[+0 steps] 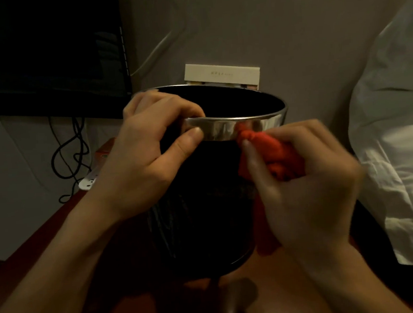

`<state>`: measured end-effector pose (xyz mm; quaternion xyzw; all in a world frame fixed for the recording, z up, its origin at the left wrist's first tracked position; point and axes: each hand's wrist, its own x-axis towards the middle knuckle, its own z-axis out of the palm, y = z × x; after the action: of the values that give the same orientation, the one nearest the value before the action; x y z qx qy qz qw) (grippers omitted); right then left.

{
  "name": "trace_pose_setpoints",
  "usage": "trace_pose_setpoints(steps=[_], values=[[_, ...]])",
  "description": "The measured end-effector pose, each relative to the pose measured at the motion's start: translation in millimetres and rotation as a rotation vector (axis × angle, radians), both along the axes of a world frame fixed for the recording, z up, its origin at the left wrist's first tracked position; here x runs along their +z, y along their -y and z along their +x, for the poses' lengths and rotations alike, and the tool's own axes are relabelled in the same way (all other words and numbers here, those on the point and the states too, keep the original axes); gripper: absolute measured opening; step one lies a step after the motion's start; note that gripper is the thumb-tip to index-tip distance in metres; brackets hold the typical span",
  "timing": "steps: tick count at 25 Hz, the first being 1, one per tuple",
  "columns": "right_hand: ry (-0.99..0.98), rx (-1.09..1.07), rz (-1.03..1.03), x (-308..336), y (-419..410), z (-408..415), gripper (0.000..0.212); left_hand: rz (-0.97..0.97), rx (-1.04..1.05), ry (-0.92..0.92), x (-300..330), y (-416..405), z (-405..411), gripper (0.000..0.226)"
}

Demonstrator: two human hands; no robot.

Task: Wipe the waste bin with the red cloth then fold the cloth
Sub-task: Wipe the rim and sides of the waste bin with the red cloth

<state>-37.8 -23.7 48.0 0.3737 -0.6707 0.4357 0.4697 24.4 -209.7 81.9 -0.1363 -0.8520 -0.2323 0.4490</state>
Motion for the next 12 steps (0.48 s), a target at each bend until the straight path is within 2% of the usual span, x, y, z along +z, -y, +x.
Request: trace_pose_setpoints(steps=[6,12], values=[[0.014,0.039,0.058,-15,15,10,0.013,0.027,0.021,-0.042,-2,-1,-1,0.015],[0.034,-0.023,0.004,-3,1,5,0.015,0.036,0.037,-0.043,0,-3,2,0.020]])
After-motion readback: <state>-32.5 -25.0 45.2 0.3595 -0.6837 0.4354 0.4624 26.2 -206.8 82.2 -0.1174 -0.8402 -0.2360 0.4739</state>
